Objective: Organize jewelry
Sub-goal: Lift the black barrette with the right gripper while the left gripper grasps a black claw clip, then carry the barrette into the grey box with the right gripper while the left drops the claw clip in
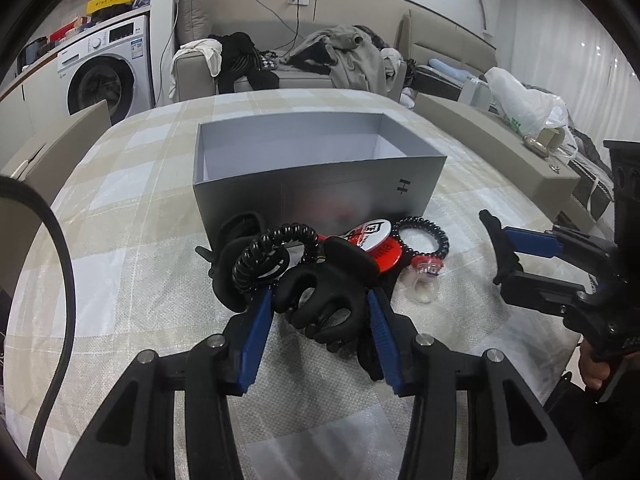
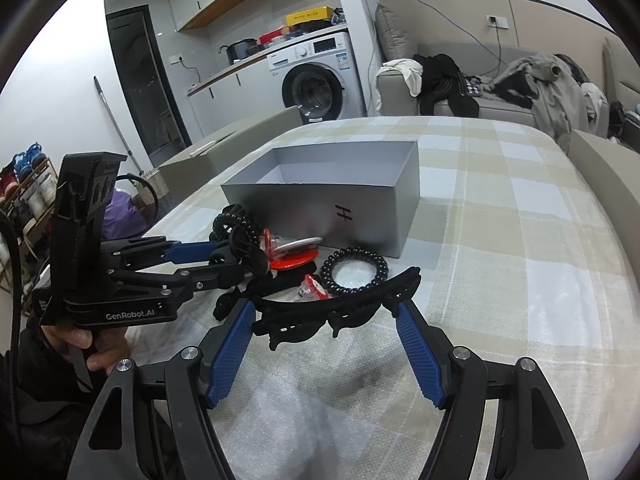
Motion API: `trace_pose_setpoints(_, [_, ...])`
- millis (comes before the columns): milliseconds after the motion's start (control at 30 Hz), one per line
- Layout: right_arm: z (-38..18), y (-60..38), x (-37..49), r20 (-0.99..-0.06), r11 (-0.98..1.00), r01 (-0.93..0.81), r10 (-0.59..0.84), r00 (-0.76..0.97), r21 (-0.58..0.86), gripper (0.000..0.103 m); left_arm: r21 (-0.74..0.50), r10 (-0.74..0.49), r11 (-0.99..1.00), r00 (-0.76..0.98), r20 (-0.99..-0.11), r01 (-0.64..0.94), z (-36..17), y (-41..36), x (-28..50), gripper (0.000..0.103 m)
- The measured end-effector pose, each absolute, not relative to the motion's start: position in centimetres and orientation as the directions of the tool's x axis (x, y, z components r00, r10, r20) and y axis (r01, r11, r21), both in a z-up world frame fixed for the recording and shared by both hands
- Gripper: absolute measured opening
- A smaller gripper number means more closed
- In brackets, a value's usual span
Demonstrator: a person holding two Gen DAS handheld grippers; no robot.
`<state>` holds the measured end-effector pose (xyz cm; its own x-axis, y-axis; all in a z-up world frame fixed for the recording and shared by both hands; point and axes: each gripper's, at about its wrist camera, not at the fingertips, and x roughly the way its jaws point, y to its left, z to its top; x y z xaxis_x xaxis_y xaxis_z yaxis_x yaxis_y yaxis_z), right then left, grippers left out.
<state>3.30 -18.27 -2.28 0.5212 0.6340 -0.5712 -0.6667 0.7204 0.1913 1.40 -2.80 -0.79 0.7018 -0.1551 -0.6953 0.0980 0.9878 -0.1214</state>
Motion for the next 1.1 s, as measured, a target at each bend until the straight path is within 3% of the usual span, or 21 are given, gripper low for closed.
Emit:
trace_pose_setpoints(500, [3.3,-17.6,4.8,-0.442,0.728,-0.646,0.669,0.597,0.23,0.072,-0.134,-0.157,0.986,0.846,-0.51,0.102,5.7,-1.7,1.6,0.042])
trace_pose_setpoints(900, [5.9,-15.0,8.7,-0.393,0.688,-0.664,0.719,0.573,0.291,0.072,-0.186,-0.127,0.982,0.871,-0.474,0.042,6.4,1.7,5.1,0.042])
trace_pose_setpoints(1100, [3.9,-14.9,11.1,-0.427,0.682,-0.631,0.728,0.537,0.369,0.072,-0.196,-0.121,0.98,0.853,-0.508,0.022,4.9,2.0,5.7,0.042])
